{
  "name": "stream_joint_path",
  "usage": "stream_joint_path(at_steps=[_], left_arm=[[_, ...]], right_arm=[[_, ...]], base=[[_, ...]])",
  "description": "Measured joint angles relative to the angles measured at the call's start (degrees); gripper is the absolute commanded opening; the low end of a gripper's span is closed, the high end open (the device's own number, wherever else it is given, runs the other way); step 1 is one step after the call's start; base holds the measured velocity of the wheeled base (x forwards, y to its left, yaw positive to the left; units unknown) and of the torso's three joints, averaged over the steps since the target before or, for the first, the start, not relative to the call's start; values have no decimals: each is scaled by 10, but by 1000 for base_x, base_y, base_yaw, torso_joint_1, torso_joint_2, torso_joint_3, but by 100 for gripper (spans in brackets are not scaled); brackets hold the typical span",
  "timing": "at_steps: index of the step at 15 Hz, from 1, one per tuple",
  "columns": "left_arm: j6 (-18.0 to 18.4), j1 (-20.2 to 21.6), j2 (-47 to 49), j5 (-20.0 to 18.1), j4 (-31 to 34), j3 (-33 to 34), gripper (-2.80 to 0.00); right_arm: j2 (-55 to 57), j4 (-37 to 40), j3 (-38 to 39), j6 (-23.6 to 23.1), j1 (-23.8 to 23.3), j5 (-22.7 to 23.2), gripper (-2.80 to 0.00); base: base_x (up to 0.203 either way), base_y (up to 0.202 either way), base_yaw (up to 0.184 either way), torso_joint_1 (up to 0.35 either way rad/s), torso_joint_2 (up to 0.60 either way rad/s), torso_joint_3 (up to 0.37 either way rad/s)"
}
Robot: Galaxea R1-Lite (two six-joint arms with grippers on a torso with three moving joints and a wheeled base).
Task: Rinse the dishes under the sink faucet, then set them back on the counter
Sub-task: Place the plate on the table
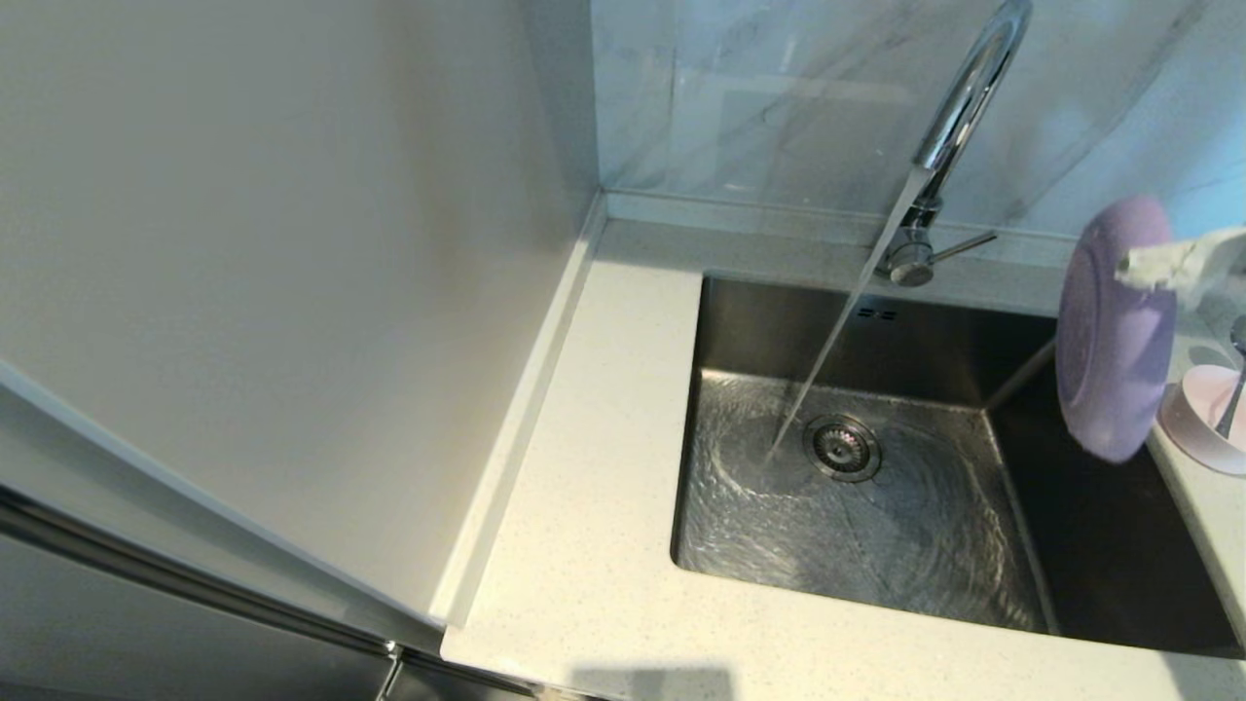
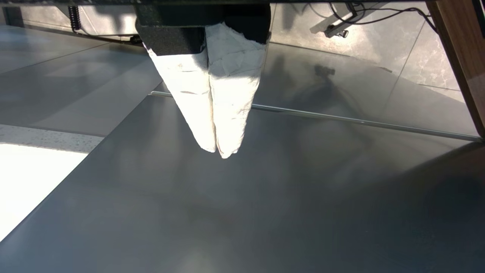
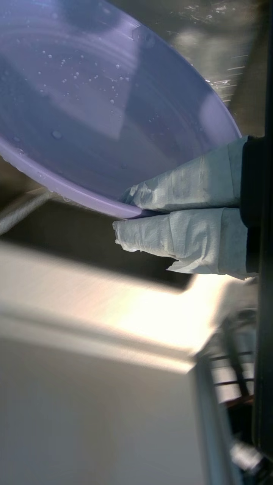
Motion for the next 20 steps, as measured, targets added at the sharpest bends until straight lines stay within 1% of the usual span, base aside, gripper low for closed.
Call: stream_joint_path(at_steps=[1, 3, 4, 5, 6, 7, 9, 10, 11, 12, 13, 15, 16, 18, 19, 20], left_arm=[[0, 0, 0, 0, 0, 0, -280], [0, 0, 0, 0, 0, 0, -280], [0, 0, 0, 0, 0, 0, -280], [0, 0, 0, 0, 0, 0, -280], [0, 0, 0, 0, 0, 0, -280], [0, 0, 0, 0, 0, 0, -280], [0, 0, 0, 0, 0, 0, -280], [0, 0, 0, 0, 0, 0, -280], [0, 0, 0, 0, 0, 0, -280], [0, 0, 0, 0, 0, 0, -280], [0, 0, 0, 0, 0, 0, -280], [0, 0, 0, 0, 0, 0, -280], [0, 0, 0, 0, 0, 0, -280], [0, 0, 0, 0, 0, 0, -280], [0, 0, 0, 0, 0, 0, -280], [0, 0, 0, 0, 0, 0, -280]], right_arm=[[-12, 4, 63, -31, 0, -17, -280], [-29, -6, 139, -74, -1, -48, -280], [-34, -14, 153, -79, -1, -58, -280], [-37, -18, 146, -80, -1, -64, -280], [-38, -19, 113, -81, -1, -69, -280], [-37, -17, 61, -82, -1, -72, -280], [-29, -10, -68, -84, -1, -77, -280], [-25, -5, -116, -88, 0, -79, -280], [-22, 0, -144, -96, 0, -81, -280], [-21, 8, -155, -111, 0, -82, -280], [-23, 17, -144, -131, 0, -84, -280], [-35, 31, -61, -191, -1, -96, -280], [-45, 37, -9, -236, -1, -115, -280], [-75, 42, 74, -349, -2, -175, -280], [-91, 43, 102, -400, -2, -197, -280], [-107, 43, 126, -445, -2, -209, -280]], base=[[0, 0, 0, 0, 0, 0], [0, 0, 0, 0, 0, 0], [0, 0, 0, 0, 0, 0], [0, 0, 0, 0, 0, 0], [0, 0, 0, 0, 0, 0], [0, 0, 0, 0, 0, 0], [0, 0, 0, 0, 0, 0], [0, 0, 0, 0, 0, 0], [0, 0, 0, 0, 0, 0], [0, 0, 0, 0, 0, 0], [0, 0, 0, 0, 0, 0], [0, 0, 0, 0, 0, 0], [0, 0, 0, 0, 0, 0], [0, 0, 0, 0, 0, 0], [0, 0, 0, 0, 0, 0], [0, 0, 0, 0, 0, 0]])
